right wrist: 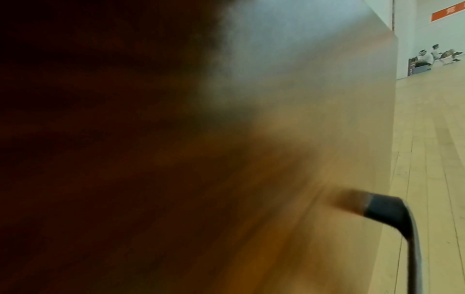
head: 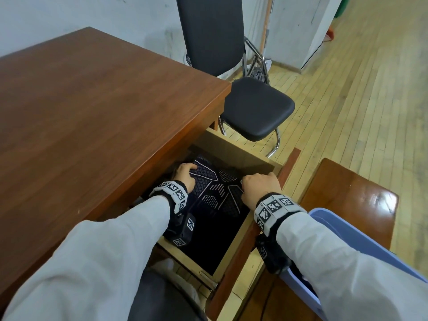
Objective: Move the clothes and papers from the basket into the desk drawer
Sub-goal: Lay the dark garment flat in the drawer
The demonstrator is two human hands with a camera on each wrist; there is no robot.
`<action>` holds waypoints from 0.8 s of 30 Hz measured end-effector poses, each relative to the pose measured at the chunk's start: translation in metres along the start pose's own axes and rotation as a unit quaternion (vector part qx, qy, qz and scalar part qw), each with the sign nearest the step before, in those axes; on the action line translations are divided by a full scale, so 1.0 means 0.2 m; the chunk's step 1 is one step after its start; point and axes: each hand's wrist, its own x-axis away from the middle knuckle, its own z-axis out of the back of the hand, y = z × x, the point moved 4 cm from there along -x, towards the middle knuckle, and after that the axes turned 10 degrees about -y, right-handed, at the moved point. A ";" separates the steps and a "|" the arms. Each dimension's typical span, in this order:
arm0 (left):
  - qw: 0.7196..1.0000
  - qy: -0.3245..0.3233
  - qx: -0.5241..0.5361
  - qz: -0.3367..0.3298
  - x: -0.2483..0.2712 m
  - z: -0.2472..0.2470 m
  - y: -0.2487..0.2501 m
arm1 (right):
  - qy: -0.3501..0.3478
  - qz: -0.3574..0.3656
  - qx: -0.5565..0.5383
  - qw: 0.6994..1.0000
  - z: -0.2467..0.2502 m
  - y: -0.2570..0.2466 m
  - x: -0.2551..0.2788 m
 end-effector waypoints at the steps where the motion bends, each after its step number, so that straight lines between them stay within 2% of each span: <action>1: 1.000 0.000 0.000 0.000 0.00 0.00 0.00 | -0.006 -0.002 0.010 1.000 0.00 0.00 0.00; 9: 1.000 -0.020 -0.019 -0.007 -0.02 -0.03 0.00 | -0.024 -0.009 0.065 0.998 -0.01 -0.01 -0.01; 14: 0.999 -0.017 -0.031 -0.013 -0.04 -0.03 0.00 | -0.025 -0.017 0.059 0.998 -0.01 0.00 -0.01; 18: 0.999 -0.012 -0.042 -0.014 -0.03 -0.03 0.01 | 0.006 0.000 0.020 1.000 0.01 0.00 -0.01; 24: 0.997 -0.027 -0.068 0.010 -0.03 -0.04 0.02 | -0.040 -0.002 0.039 0.998 -0.01 -0.01 -0.01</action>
